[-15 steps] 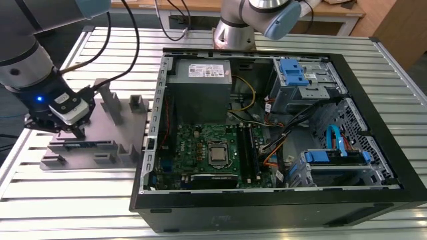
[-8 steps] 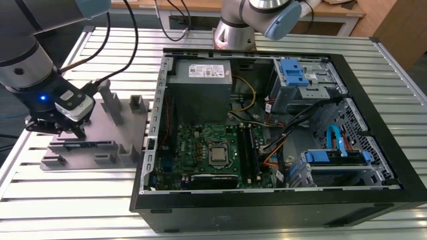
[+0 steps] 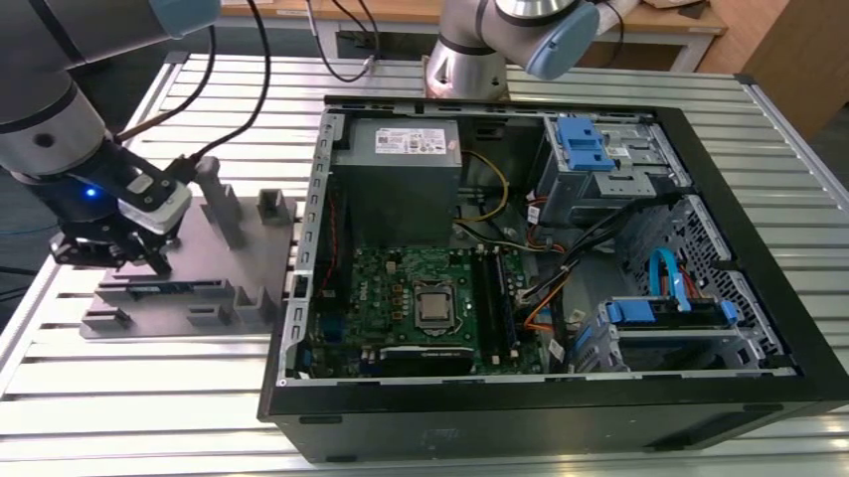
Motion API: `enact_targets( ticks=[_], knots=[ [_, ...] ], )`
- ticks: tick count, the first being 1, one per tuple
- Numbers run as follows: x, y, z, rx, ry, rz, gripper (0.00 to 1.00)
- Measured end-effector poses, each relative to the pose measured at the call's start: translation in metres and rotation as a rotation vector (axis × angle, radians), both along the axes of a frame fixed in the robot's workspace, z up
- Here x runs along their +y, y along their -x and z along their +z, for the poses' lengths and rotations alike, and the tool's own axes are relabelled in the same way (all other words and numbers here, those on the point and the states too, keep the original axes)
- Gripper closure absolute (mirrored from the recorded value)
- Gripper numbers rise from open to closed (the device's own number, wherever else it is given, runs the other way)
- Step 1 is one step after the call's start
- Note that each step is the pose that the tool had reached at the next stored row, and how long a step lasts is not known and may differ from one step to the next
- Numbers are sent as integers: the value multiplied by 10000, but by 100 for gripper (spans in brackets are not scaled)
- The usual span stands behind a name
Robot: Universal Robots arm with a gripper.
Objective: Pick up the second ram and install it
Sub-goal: 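Pick up the second ram and move it above second insertion slot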
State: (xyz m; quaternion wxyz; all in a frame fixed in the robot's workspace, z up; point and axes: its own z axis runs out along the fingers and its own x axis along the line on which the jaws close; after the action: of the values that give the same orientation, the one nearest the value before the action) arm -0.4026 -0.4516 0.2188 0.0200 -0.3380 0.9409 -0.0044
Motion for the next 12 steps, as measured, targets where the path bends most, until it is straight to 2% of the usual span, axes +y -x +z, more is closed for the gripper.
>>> enact_targets(
  ticks=[12],
  knots=[
    [0,0,-1,1,0,1725,89]
  ],
)
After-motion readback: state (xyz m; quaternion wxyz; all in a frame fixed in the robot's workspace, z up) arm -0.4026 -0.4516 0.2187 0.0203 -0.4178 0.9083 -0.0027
